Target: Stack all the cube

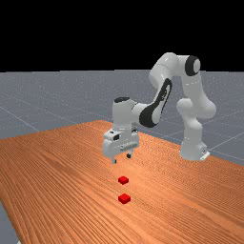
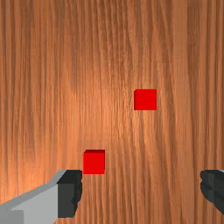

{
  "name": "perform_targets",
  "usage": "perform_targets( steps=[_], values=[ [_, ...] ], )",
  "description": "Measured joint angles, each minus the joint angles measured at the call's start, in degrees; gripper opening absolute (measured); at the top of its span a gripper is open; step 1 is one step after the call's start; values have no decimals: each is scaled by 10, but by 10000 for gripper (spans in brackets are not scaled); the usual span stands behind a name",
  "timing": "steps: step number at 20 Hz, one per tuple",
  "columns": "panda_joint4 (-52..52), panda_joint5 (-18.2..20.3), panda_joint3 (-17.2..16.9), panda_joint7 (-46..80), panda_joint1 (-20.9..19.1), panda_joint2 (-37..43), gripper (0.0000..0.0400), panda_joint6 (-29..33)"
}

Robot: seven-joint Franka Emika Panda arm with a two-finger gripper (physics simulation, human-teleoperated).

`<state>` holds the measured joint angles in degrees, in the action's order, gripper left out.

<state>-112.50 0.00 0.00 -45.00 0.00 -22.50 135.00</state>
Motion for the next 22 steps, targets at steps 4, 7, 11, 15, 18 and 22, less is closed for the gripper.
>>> perform_targets(
  steps=[4, 7, 11, 15, 18, 22],
  values=[
    [0, 0, 0, 0, 0, 0, 54, 0],
    [188, 0, 1, 0, 1, -130, 267, 101],
    [24, 0, 0, 0, 0, -13, 382, -25],
    [47, 0, 0, 0, 0, -55, 398, -27],
    [57, 0, 0, 0, 0, -96, 400, -5],
    [73, 0, 0, 0, 0, -148, 400, 21]
  ],
)
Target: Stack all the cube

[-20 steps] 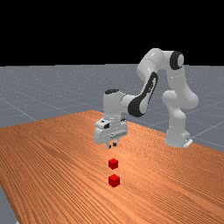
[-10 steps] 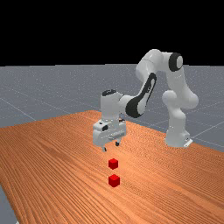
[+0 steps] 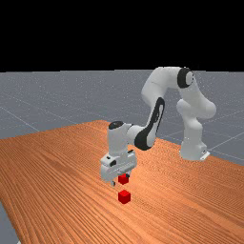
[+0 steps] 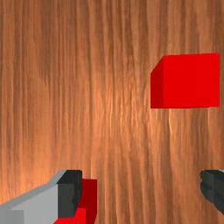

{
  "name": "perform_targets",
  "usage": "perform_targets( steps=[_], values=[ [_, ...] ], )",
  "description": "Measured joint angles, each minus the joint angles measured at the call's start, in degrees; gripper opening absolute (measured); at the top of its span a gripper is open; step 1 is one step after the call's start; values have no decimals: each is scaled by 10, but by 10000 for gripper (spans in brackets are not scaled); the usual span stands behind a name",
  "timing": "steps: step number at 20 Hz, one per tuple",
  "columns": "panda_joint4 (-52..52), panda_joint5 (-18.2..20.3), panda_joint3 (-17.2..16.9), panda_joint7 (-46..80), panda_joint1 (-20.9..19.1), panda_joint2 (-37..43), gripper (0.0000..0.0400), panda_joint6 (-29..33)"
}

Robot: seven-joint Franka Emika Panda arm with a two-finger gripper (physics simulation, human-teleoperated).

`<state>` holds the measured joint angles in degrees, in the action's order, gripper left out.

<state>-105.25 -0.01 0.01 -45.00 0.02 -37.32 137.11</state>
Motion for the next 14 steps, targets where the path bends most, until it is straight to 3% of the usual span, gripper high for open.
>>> perform_targets(
  steps=[6, 11, 12, 14],
  values=[
    [-3, 0, 1, 11, 8, -31, 400, 38],
    [21, 0, 5, 37, 32, -43, 400, 18],
    [9, -12, -5, 48, 41, -37, 400, 39],
    [6, -6, 7, 12, 23, -36, 400, 41]
  ],
)
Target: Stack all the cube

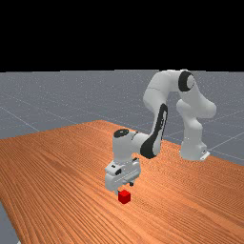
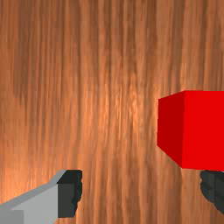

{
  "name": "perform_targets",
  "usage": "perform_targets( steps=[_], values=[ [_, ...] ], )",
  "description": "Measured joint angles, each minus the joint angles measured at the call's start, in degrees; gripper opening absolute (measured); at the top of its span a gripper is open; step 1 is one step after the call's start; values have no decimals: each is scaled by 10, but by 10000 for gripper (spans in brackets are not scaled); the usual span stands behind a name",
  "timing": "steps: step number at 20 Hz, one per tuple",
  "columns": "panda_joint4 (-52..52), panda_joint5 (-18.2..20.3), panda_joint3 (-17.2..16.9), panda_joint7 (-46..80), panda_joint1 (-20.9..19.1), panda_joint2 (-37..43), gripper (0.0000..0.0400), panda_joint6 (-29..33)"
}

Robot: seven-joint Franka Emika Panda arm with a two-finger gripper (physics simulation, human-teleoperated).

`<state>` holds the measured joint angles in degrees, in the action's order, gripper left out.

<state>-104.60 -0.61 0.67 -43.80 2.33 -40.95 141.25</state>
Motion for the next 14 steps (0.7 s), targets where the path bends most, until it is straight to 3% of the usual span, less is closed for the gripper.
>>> perform_targets(
  steps=[8, 14],
  values=[
    [-1, 1, -4, -22, -21, 1, 400, 0],
    [78, 4, -6, -15, -21, -39, 400, -55]
  ],
)
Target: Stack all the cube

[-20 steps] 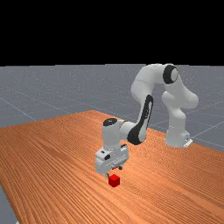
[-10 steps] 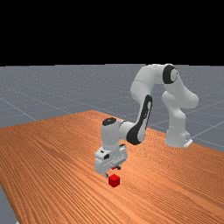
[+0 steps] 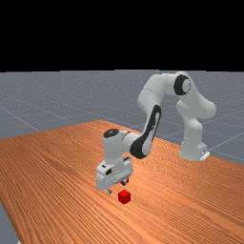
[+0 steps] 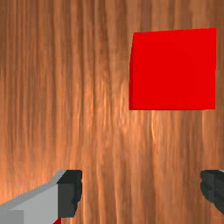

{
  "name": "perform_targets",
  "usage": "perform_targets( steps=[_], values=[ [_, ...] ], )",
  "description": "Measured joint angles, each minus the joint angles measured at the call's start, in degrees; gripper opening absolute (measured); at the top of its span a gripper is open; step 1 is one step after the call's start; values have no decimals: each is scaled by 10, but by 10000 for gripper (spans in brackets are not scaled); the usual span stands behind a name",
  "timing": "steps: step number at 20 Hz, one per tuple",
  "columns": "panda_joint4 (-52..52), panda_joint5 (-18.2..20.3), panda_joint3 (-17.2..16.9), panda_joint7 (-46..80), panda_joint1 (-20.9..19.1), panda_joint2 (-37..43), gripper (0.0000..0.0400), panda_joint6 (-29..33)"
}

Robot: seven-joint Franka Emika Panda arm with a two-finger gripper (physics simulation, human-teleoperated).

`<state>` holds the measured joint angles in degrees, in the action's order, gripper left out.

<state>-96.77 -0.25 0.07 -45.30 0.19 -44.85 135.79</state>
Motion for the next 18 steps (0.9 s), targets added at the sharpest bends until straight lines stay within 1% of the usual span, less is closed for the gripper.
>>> perform_targets(
  steps=[1, 2, 3, 7, 9, 11, 12, 15, 16, 18],
  values=[
    [3, 16, 15, -19, -14, -3, 400, 10],
    [3, 17, 16, -17, -14, -3, 400, 11],
    [3, 11, -3, 37, 8, -3, 400, 11],
    [8, 11, 0, 70, 35, -5, 400, 9],
    [10, 5, 6, 60, 42, -6, 400, 8],
    [12, -2, 2, 68, 51, -7, 400, 6],
    [11, -1, 9, 45, 44, -7, 400, 7],
    [7, -1, 8, 30, 32, -5, 400, 9],
    [20, 3, 6, 34, 28, -10, 400, -13],
    [28, 3, 5, 31, 23, -16, 400, -18]
  ],
)
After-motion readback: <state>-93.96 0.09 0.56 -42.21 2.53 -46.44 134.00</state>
